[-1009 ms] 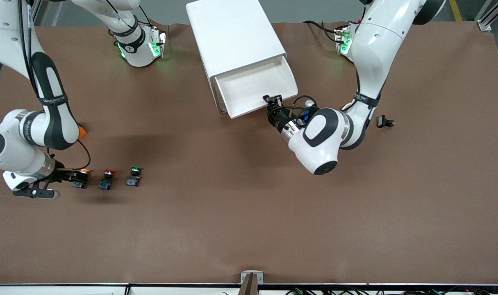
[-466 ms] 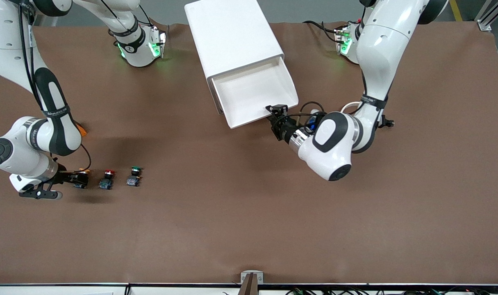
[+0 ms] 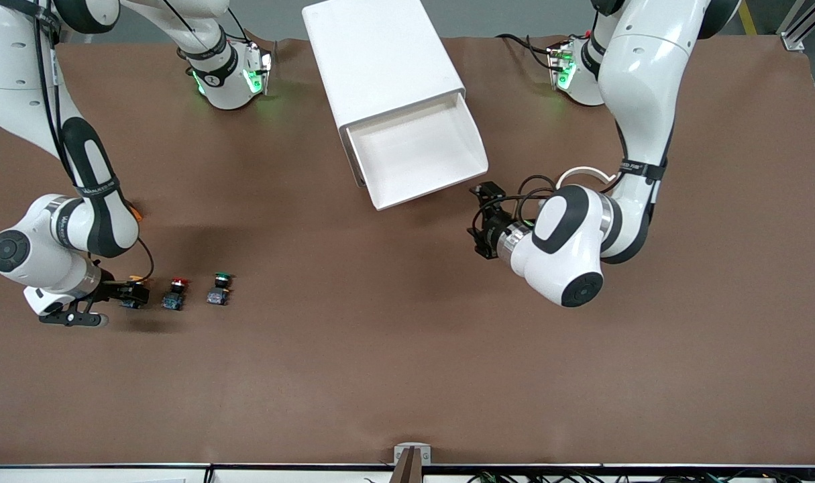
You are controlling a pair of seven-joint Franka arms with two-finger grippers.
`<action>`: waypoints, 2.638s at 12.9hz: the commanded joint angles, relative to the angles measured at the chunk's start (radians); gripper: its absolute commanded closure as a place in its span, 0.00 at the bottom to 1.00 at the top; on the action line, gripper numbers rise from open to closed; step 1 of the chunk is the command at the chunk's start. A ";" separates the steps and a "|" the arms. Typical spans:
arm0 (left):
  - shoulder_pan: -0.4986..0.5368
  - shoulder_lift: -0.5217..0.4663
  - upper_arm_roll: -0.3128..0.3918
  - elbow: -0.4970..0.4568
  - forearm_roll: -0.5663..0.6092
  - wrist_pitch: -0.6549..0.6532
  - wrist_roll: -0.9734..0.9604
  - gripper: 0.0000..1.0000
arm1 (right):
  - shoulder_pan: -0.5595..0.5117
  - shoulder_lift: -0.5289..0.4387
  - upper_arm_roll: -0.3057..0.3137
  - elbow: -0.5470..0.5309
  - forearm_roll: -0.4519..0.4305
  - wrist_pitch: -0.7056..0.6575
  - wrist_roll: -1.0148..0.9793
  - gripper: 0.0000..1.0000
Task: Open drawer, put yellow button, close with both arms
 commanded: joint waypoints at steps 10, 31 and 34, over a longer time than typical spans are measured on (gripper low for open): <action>-0.002 -0.154 0.089 0.059 0.561 0.078 0.953 0.00 | -0.016 0.008 0.018 0.021 0.040 -0.042 0.009 1.00; 0.168 -0.396 0.082 -0.229 0.566 0.291 1.550 0.00 | 0.884 -0.448 0.044 0.293 0.235 -0.835 1.648 1.00; 0.168 -0.399 0.080 -0.251 0.566 0.302 1.560 0.00 | 0.990 -0.426 0.043 0.295 0.209 -0.757 1.795 1.00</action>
